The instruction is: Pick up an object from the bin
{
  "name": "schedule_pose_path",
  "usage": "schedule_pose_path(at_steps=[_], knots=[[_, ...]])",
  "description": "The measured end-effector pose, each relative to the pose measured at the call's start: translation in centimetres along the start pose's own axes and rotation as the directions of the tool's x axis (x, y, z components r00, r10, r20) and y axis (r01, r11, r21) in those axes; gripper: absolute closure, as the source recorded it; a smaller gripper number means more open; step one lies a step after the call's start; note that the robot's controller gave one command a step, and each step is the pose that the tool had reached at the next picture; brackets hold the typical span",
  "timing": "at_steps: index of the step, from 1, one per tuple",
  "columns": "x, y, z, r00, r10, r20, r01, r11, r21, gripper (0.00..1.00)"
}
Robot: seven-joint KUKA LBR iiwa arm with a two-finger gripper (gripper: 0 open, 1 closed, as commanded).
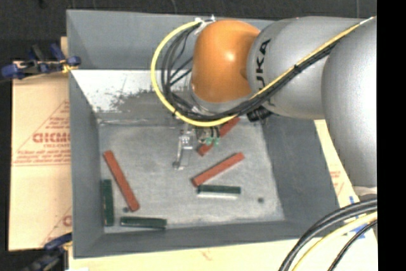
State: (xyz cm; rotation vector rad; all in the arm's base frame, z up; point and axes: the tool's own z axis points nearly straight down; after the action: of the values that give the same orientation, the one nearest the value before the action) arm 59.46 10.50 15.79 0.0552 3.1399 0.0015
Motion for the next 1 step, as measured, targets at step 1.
schedule_pose_path(at_steps=[1], knots=[[-0.37, 0.17, -1.24, 0.976, -0.218, -0.009, 0.218, 0.976, 0.005, 0.00]])
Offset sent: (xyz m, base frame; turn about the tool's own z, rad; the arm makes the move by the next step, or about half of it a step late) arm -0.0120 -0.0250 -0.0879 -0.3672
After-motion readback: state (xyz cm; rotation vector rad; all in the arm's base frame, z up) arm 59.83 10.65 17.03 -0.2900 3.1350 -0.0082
